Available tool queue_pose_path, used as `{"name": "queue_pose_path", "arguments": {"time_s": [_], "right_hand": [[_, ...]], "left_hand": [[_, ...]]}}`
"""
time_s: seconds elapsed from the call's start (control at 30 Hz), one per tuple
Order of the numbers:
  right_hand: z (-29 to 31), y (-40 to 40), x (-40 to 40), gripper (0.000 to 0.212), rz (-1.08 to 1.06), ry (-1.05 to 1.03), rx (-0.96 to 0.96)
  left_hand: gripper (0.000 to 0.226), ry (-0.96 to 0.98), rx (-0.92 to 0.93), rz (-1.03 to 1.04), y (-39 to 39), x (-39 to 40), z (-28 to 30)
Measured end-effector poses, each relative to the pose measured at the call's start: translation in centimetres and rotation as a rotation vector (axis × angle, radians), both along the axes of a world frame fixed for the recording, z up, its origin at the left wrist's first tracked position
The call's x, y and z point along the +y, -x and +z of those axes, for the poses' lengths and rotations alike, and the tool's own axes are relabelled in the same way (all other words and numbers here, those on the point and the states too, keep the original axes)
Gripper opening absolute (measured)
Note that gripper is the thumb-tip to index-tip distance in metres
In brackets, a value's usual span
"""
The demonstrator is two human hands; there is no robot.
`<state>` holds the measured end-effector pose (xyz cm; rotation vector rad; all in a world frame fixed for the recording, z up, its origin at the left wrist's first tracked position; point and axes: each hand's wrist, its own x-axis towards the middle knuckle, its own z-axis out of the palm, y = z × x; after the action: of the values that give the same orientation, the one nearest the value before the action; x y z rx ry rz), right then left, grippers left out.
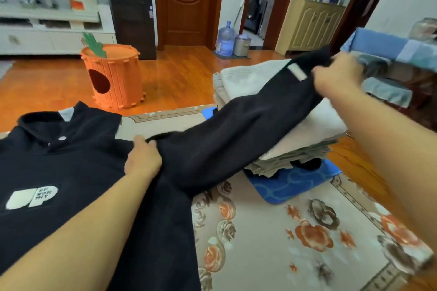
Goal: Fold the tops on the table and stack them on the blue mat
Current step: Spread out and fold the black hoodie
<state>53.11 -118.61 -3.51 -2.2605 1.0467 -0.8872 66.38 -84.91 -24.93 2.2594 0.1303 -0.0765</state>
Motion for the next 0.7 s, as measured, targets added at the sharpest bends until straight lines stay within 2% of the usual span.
{"name": "queue_pose_path", "arguments": {"time_s": [0.03, 0.07, 0.13, 0.2, 0.27, 0.33, 0.4, 0.47, 0.6, 0.63, 0.7], "right_hand": [[1.0, 0.6, -0.3, 0.04, -0.091, 0.075, -0.041], [1.5, 1.2, -0.8, 0.041, -0.155, 0.15, -0.028], [1.0, 1.7, -1.6, 0.047, -0.218, 0.211, 0.125], [-0.8, 1.8, -2.2, 0.055, -0.222, 0.185, 0.319], [-2.7, 1.9, -2.0, 0.063, -0.18, 0.151, 0.469], [-4.2, 1.7, -1.1, 0.072, -0.193, 0.25, 0.596], [-5.0, 1.0, 0.0, 0.075, -0.18, 0.478, 0.615], [-5.2, 0.0, 2.0, 0.065, -0.06, 0.64, 0.518], [-5.7, -1.1, 8.1, 0.042, 0.277, 0.778, 0.417], [-6.1, -0.9, 9.7, 0.041, 0.371, 0.83, 0.416], [-7.4, 0.2, 12.2, 0.057, 0.613, 0.949, 0.457]], "left_hand": [[0.03, 0.113, -0.037, 0.12, 0.4, 0.0, 0.0], [0.03, 0.185, -0.064, 0.149, 0.7, -0.2, 0.0], [0.045, 0.184, -0.04, -0.07, 1.5, -1.0, -0.1], [0.065, -0.117, -0.017, -0.385, 3.0, -1.6, -0.3], [0.067, -0.38, -0.177, -0.474, 5.3, -1.6, -0.4], [0.065, -0.506, -0.407, -0.49, 8.6, -1.5, -0.2], [0.07, -0.534, -0.497, -0.564, 11.8, -1.3, -0.4], [0.079, -0.559, -0.528, -0.6, 14.1, -1.3, -0.8], [0.09, -0.662, -0.549, -0.593, 14.7, -2.1, -1.4], [0.095, -0.684, -0.513, -0.577, 14.5, -2.0, -1.2], [0.102, -0.701, -0.422, -0.537, 14.3, -1.6, -0.7]]}}
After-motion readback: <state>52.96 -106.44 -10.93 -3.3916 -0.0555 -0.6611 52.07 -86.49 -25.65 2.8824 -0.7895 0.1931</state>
